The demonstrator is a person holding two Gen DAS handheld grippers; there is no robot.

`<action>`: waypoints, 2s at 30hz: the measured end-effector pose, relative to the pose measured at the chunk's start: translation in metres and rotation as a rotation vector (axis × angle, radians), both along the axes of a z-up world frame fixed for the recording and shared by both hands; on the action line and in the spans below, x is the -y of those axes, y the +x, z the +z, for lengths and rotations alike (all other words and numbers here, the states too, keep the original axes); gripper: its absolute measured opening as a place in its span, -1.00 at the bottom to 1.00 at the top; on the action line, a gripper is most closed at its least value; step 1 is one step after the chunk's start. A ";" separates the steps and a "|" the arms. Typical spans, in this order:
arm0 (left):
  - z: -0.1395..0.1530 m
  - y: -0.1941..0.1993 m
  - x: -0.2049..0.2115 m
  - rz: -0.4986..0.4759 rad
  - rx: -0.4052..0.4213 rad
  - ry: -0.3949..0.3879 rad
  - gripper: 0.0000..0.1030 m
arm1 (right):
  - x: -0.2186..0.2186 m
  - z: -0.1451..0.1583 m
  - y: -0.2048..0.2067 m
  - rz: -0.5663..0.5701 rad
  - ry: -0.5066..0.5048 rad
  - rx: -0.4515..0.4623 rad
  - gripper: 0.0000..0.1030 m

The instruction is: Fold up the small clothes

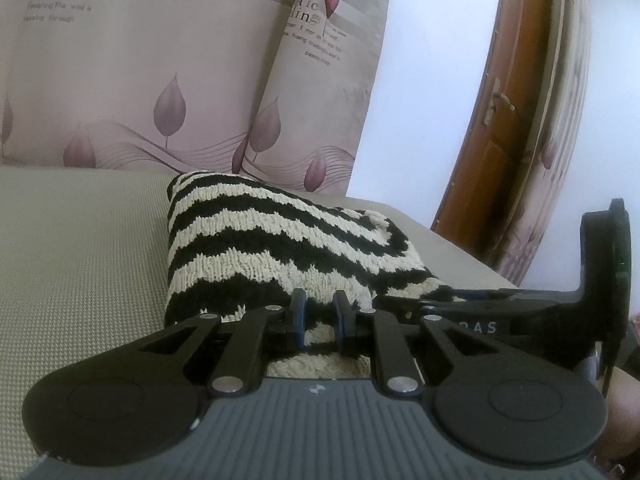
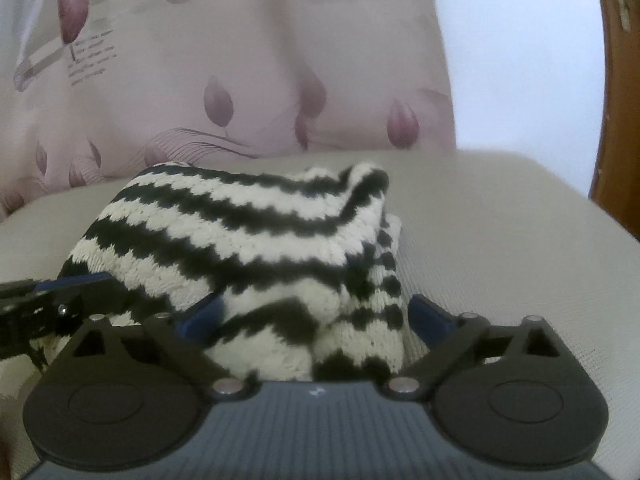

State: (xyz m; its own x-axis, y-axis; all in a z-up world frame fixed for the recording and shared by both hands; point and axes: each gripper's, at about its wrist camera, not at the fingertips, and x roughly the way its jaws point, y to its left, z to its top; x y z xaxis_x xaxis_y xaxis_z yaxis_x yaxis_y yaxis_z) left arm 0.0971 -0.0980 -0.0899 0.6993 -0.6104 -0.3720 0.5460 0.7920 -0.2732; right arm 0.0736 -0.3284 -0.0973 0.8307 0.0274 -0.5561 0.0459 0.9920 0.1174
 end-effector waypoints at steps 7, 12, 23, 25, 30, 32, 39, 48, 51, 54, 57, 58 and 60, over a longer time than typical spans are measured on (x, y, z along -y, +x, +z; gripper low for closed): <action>0.000 0.000 0.000 0.000 0.002 0.002 -0.59 | -0.009 0.001 -0.002 -0.019 -0.067 0.016 1.00; 0.000 0.000 0.000 -0.002 0.000 -0.002 -0.59 | -0.003 0.000 0.000 -0.017 -0.024 0.002 1.00; 0.000 -0.001 0.001 -0.008 0.008 0.006 -0.53 | 0.004 -0.003 0.003 -0.018 0.034 -0.015 1.00; 0.001 -0.003 0.003 -0.019 0.019 0.016 -0.46 | 0.005 -0.003 0.003 -0.018 0.040 -0.016 1.00; 0.003 -0.012 0.014 -0.059 0.070 0.071 -0.03 | 0.008 -0.003 0.003 -0.015 0.059 -0.020 1.00; 0.003 -0.015 0.018 -0.069 0.089 0.093 0.06 | 0.009 -0.004 0.003 -0.014 0.067 -0.022 1.00; 0.003 -0.018 0.020 -0.068 0.107 0.106 0.12 | 0.009 -0.003 0.002 -0.013 0.069 -0.019 1.00; 0.005 -0.027 0.022 -0.047 0.153 0.136 0.23 | 0.015 -0.004 0.002 -0.009 0.116 -0.025 1.00; 0.008 -0.031 0.027 -0.034 0.164 0.179 0.27 | 0.018 -0.005 0.002 -0.008 0.136 -0.030 1.00; 0.015 -0.031 0.027 -0.021 0.139 0.186 0.38 | 0.021 -0.006 0.002 -0.009 0.158 -0.032 1.00; 0.024 -0.031 0.025 0.031 0.143 0.201 1.00 | 0.024 -0.007 0.003 -0.011 0.182 -0.035 1.00; 0.028 -0.031 0.022 0.060 0.156 0.201 0.96 | 0.025 -0.007 0.003 -0.012 0.187 -0.036 1.00; 0.036 -0.030 0.016 0.075 0.170 0.190 0.99 | 0.024 -0.007 0.003 -0.013 0.188 -0.038 1.00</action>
